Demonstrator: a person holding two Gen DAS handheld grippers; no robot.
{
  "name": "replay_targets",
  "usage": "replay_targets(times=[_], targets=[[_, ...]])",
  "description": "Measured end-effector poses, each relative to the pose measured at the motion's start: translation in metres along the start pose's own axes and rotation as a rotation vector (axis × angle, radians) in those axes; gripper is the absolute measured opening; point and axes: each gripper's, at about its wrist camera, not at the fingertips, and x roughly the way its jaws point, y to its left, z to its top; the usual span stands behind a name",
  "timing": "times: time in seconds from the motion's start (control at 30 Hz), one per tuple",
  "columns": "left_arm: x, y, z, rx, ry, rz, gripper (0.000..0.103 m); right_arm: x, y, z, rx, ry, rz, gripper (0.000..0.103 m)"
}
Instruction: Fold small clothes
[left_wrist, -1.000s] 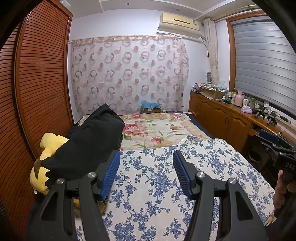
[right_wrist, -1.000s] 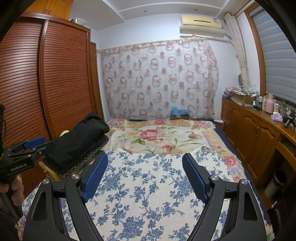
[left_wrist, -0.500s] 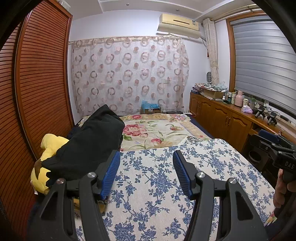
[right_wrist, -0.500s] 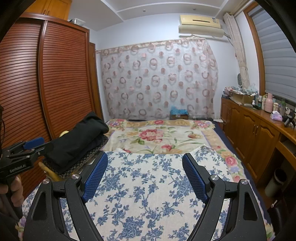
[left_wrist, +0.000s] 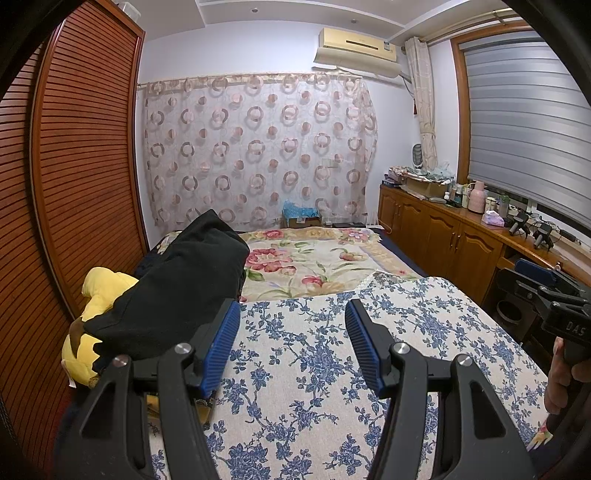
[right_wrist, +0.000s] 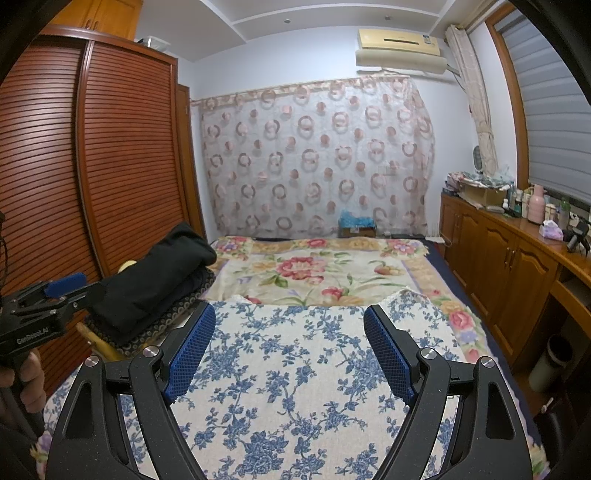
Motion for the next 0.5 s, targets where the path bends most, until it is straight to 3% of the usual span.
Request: replay_targets(times=[0.5], targets=[[0.0007,-0.0007,-0.0019,0.0,0.0,0.0,0.059,-0.0004,-0.0004,0.0007,0.0,0.001,-0.001,0.084]])
